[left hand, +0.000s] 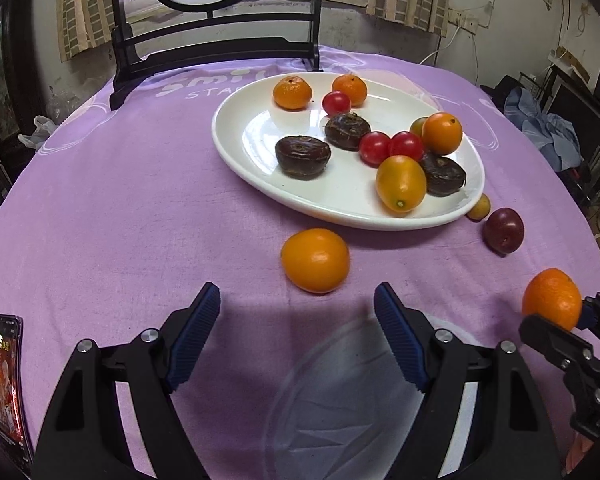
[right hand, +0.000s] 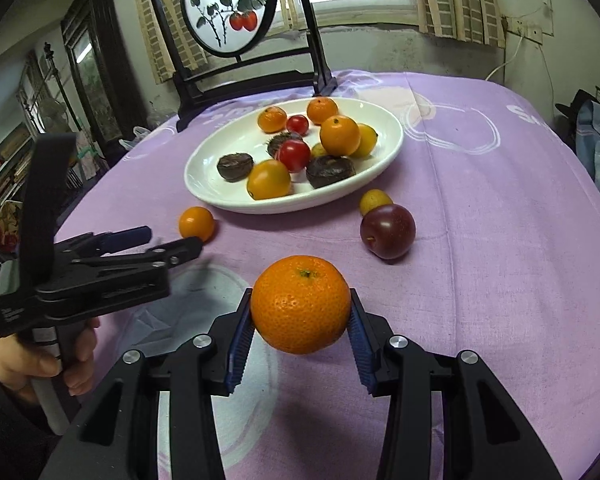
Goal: Organize fruits
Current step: 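Grasp a large tangerine with the right gripper while the left grasps an orange fruit, then place both held orange fruits on the white plate and open both grippers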
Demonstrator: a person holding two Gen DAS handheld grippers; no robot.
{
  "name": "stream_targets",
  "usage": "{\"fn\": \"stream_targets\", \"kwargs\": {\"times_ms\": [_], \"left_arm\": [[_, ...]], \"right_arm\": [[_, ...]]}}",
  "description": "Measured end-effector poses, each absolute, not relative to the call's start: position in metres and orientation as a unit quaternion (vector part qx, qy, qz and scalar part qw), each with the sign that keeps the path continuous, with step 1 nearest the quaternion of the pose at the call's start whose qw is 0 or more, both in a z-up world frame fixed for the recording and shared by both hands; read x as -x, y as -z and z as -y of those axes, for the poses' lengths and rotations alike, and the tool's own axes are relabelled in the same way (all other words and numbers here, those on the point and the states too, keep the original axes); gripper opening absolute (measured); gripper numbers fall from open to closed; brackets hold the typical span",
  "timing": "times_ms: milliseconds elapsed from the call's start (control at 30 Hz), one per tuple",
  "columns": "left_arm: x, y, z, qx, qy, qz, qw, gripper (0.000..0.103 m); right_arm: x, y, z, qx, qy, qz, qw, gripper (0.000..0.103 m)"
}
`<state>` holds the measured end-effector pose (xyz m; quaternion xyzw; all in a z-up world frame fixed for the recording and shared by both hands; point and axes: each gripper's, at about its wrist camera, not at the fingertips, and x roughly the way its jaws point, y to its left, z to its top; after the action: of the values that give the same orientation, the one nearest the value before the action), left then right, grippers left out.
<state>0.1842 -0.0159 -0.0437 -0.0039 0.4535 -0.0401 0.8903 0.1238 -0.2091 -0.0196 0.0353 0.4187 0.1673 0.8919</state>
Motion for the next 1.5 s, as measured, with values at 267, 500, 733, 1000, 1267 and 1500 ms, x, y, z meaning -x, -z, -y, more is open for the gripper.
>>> {"fn": "stream_targets", "kwargs": {"times_ms": [267,500,733,1000,1267,1500], "left_arm": [[-0.202,0.052,0.031,-0.005,0.039,-0.47,0.882,0.059],[-0.21,0.053,0.035,-0.007,0.039,-0.473,0.88,0.049],[-0.209,0.049,0.032,-0.004,0.04,-0.466,0.884,0.037],[-0.187,0.025,0.032,0.0,0.063,-0.444,0.894,0.037],[-0.184,-0.015,0.03,-0.004,0.089,-0.42,0.903,0.037],[-0.233,-0.027,0.018,0.007,0.072,-0.418,0.905,0.037]], "right_arm": [[-0.119,0.01,0.215,-0.05,-0.183,-0.406,0.894,0.045],[-0.116,0.005,0.215,-0.05,-0.191,-0.397,0.896,0.045],[-0.115,0.005,0.214,-0.048,-0.192,-0.395,0.897,0.045],[-0.115,0.006,0.213,-0.039,-0.186,-0.391,0.9,0.045],[-0.135,-0.013,0.201,-0.015,-0.186,-0.377,0.908,0.045],[-0.181,-0.041,0.174,0.018,-0.196,-0.34,0.92,0.045]]}}
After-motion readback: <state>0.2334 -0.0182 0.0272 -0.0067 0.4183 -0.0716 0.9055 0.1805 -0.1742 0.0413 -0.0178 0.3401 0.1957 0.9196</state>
